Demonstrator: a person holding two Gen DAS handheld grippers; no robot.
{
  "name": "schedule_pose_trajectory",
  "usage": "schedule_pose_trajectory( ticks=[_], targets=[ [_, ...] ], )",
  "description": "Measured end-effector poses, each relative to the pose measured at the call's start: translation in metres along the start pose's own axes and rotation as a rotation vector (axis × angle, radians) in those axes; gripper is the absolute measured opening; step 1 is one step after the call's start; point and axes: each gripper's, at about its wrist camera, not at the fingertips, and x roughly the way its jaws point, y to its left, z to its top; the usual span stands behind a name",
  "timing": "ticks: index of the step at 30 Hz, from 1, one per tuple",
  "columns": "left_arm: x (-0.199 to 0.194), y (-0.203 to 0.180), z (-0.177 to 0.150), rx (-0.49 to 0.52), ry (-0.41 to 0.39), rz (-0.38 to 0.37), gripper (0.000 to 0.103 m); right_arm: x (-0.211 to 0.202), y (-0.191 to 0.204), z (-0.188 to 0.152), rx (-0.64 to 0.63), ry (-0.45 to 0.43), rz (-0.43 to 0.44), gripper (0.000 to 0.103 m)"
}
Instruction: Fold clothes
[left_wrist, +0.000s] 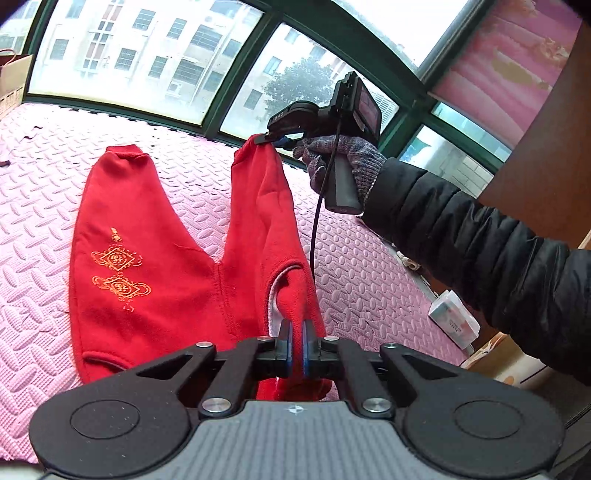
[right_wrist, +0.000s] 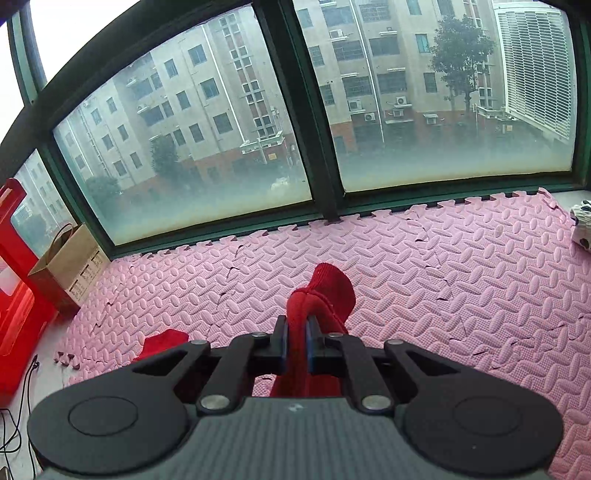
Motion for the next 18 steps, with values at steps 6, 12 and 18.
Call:
schedule_pose_trajectory(
  ticks=[6, 12, 18],
  targets=[
    [-0.026, 0.026, -0.011, -0.114, -0.043, 0.026, 0.005, 0.026, 0.067, 0.000, -0.065, 0.010, 0.028, 0.008],
    [-0.045, 0.044, -0.025, -0.194, -0.064, 0.037, 0.005, 0.049, 0.120, -0.022, -0.115, 0.060, 0.121, 0.008],
    [-0.054, 0.058, -0.035, -0.242, -0.050, 0.074, 0.005, 0.070, 0.168, -0.044, -0.157, 0.114, 0.223, 0.017]
  ],
)
